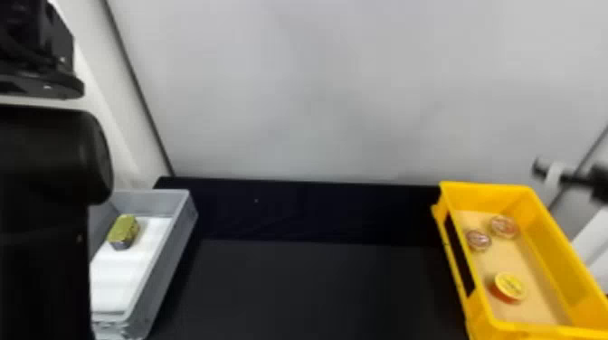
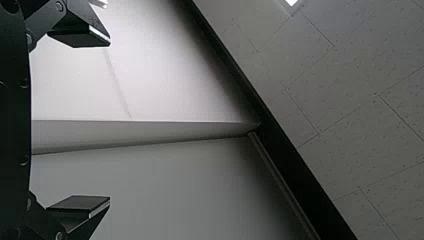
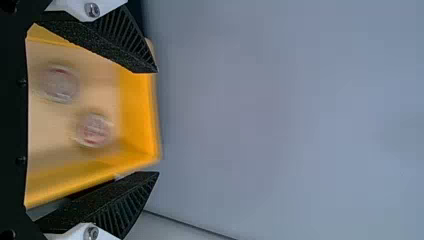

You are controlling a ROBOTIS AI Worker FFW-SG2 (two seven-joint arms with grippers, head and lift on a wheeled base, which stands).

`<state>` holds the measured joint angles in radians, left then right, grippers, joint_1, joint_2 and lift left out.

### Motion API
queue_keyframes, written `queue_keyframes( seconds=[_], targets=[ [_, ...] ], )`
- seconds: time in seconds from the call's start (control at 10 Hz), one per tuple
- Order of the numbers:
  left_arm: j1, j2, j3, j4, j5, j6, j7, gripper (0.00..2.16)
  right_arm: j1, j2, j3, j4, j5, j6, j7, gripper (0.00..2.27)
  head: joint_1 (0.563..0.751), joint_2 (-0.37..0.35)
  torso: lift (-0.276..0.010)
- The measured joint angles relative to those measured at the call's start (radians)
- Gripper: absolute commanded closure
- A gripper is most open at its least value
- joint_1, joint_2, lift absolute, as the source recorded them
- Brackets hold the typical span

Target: Pick up the round yellow can and place it in the yellow rectangular box

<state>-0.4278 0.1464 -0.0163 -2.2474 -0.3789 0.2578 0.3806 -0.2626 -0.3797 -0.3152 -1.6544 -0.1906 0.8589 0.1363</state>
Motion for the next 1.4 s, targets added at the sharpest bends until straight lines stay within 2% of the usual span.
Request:
queue_keyframes(
  seconds=[0.2, 0.4, 0.5, 0.6, 0.7, 0.9, 1.1, 1.3, 1.4],
  targets=[
    [0.003, 0.003, 0.003, 0.0, 0.0, 0.0, 0.0, 0.15, -0.069, -0.003, 0.04, -0.309, 0.043, 0.027, -0.21, 0.11, 0.663, 0.054, -0.01],
    [0.004, 0.01, 0.01, 0.0, -0.001, -0.002, 0.0, 0.15, -0.173, 0.005, 0.17, -0.533, 0.262, -0.034, -0.327, 0.12, 0.663, 0.054, -0.01],
    [0.003, 0.021, 0.013, 0.0, -0.002, -0.004, 0.001, 0.15, -0.218, 0.019, 0.234, -0.59, 0.379, -0.123, -0.351, 0.11, 0.663, 0.054, -0.01],
    [-0.006, 0.042, 0.018, 0.001, -0.004, -0.006, 0.001, 0.15, -0.263, 0.023, 0.284, -0.614, 0.453, -0.22, -0.363, 0.11, 0.663, 0.054, -0.01],
    [-0.016, 0.07, 0.021, 0.001, -0.009, -0.008, 0.003, 0.15, -0.309, 0.007, 0.332, -0.617, 0.501, -0.3, -0.374, 0.11, 0.663, 0.054, -0.01],
    [-0.019, 0.123, 0.03, 0.003, -0.016, -0.014, 0.01, 0.15, -0.365, -0.049, 0.396, -0.6, 0.543, -0.434, -0.389, 0.11, 0.663, 0.054, -0.01],
    [0.006, 0.171, 0.047, 0.001, -0.017, -0.036, 0.023, 0.15, -0.378, -0.1, 0.444, -0.602, 0.579, -0.555, -0.404, 0.11, 0.663, 0.054, -0.01],
    [0.018, 0.211, 0.058, -0.006, -0.017, -0.037, 0.025, 0.15, -0.39, -0.122, 0.469, -0.601, 0.631, -0.645, -0.405, 0.11, 0.663, 0.054, -0.01],
    [0.019, 0.222, 0.06, -0.008, -0.017, -0.033, 0.025, 0.15, -0.392, -0.124, 0.472, -0.598, 0.64, -0.658, -0.403, 0.11, 0.663, 0.054, -0.01]
  ],
)
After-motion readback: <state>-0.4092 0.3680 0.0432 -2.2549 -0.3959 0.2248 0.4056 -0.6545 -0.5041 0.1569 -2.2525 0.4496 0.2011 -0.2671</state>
